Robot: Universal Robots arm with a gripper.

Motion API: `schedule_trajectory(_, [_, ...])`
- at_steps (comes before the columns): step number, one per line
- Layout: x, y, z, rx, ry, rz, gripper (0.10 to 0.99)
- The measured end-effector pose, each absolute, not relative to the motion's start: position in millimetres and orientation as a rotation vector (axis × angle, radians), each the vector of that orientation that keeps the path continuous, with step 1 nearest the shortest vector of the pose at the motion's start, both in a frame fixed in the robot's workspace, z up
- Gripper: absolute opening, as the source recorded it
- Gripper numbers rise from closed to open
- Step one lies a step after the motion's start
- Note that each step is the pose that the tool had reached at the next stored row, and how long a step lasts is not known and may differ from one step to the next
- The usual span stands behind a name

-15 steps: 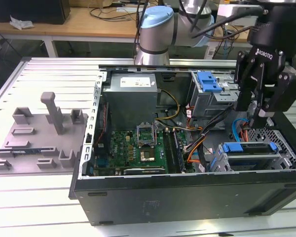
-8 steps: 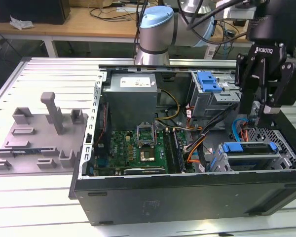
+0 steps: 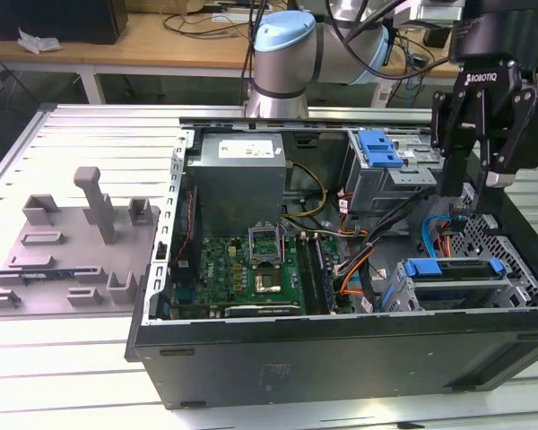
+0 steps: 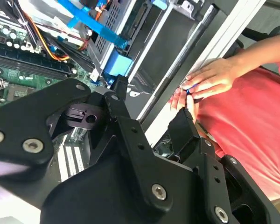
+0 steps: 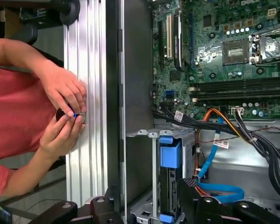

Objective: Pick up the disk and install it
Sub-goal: 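Insert the first disk wire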

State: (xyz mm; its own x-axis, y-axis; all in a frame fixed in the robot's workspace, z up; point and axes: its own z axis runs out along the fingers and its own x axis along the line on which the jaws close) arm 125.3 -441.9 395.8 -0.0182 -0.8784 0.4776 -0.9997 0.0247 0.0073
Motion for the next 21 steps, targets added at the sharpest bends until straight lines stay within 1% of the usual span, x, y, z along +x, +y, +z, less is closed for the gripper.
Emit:
schedule_trajectory(5, [140, -426, 394, 1.915, -1.960, 0.479, 0.624])
schedule_trajectory(13, [140, -419, 384, 1.856, -2.010, 0.472, 0.624])
schedule_trajectory(18, [141, -400, 378, 1.846, -2.000, 0.487, 0.612])
schedule_trajectory(19, [141, -397, 378, 1.844, -1.998, 0.490, 0.475])
schedule_trajectory(21, [142, -391, 376, 1.839, -1.994, 0.497, 0.475])
